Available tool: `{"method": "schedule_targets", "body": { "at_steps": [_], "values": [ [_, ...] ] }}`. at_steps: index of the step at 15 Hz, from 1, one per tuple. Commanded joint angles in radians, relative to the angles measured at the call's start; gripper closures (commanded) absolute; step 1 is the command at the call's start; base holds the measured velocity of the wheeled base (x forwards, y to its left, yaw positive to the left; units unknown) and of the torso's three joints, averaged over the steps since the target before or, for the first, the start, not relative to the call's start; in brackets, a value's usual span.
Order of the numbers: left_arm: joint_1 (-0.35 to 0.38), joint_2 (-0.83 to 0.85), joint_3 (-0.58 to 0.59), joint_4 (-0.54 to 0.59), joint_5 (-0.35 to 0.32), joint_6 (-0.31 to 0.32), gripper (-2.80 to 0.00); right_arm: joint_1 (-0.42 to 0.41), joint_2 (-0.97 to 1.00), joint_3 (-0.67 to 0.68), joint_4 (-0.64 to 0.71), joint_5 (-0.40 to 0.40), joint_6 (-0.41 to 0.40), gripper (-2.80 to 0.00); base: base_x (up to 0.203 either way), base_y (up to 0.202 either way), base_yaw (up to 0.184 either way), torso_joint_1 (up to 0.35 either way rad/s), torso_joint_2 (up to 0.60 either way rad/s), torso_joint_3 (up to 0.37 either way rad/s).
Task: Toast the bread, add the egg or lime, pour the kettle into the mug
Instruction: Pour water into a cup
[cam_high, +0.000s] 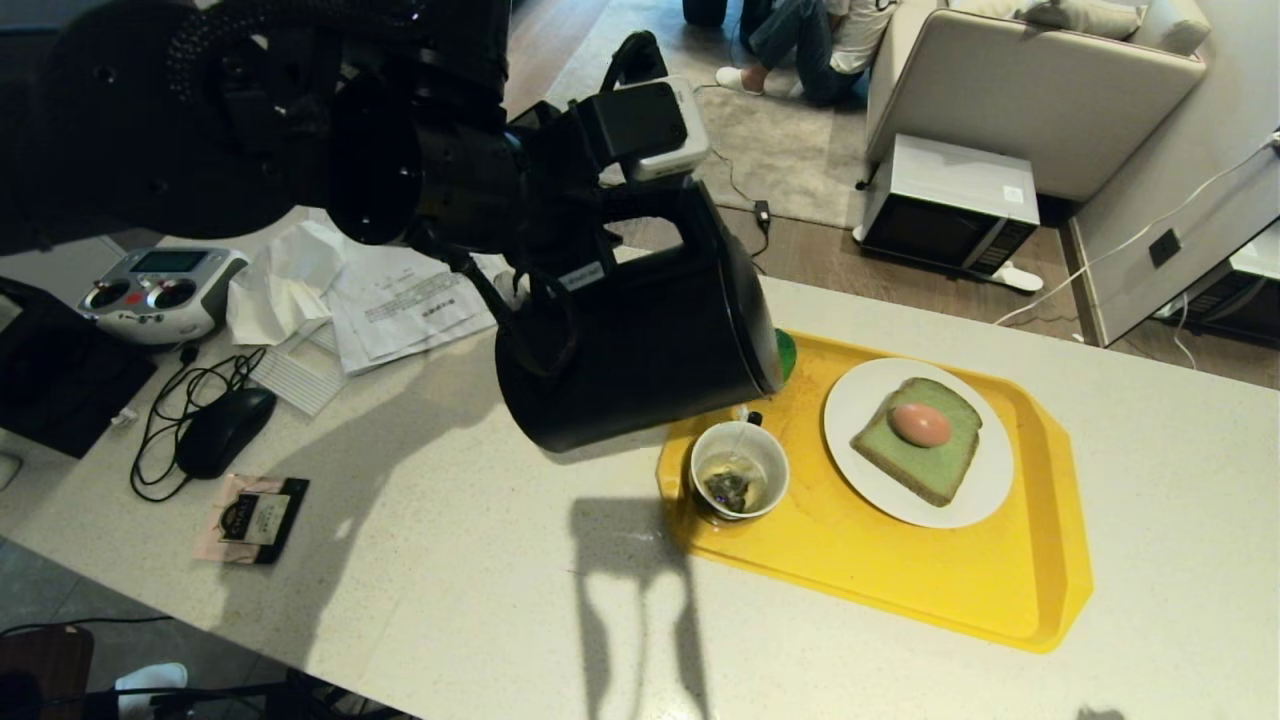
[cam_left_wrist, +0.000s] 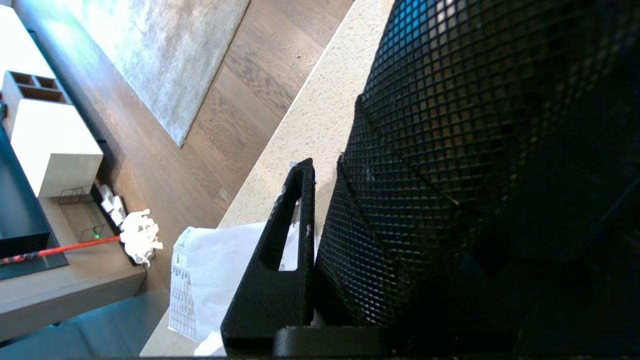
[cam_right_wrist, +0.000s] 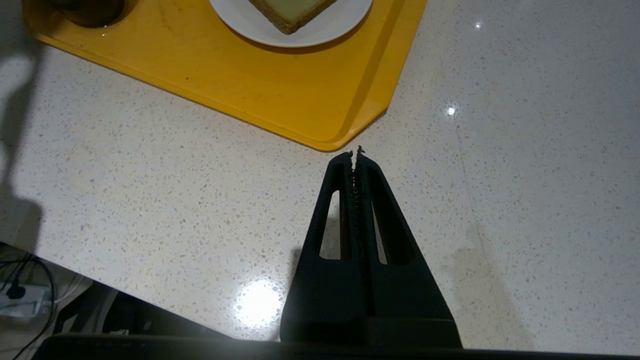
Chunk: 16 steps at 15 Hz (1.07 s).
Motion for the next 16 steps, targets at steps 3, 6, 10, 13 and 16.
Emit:
{"method": "schedule_targets", "body": {
  "at_steps": [3, 6, 10, 13, 16],
  "values": [
    [-0.01, 0.004, 0.002, 0.012, 0.003, -0.019, 0.0, 0.0, 0.0, 0.0, 0.001, 0.0, 0.0, 0.0, 0.0, 0.0, 0.0, 0.0, 0.0, 0.0],
    [-0.028, 0.004, 0.002, 0.069, 0.02, -0.064, 0.0, 0.0, 0.0, 0.0, 0.001, 0.0, 0.0, 0.0, 0.0, 0.0, 0.0, 0.0, 0.0, 0.0],
    [-0.028, 0.004, 0.016, 0.083, 0.023, -0.064, 0.0, -0.001, 0.0, 0.0, 0.001, 0.0, 0.0, 0.0, 0.0, 0.0, 0.0, 0.0, 0.0, 0.0],
    [-0.023, 0.004, 0.017, 0.083, 0.024, -0.055, 0.0, 0.0, 0.0, 0.0, 0.001, 0.0, 0.0, 0.0, 0.0, 0.0, 0.0, 0.0, 0.0, 0.0],
    [-0.011, 0.004, 0.011, 0.084, 0.023, 0.015, 0.0, 0.0, 0.0, 0.0, 0.001, 0.0, 0.0, 0.0, 0.0, 0.0, 0.0, 0.0, 0.0, 0.0]
  ]
}}
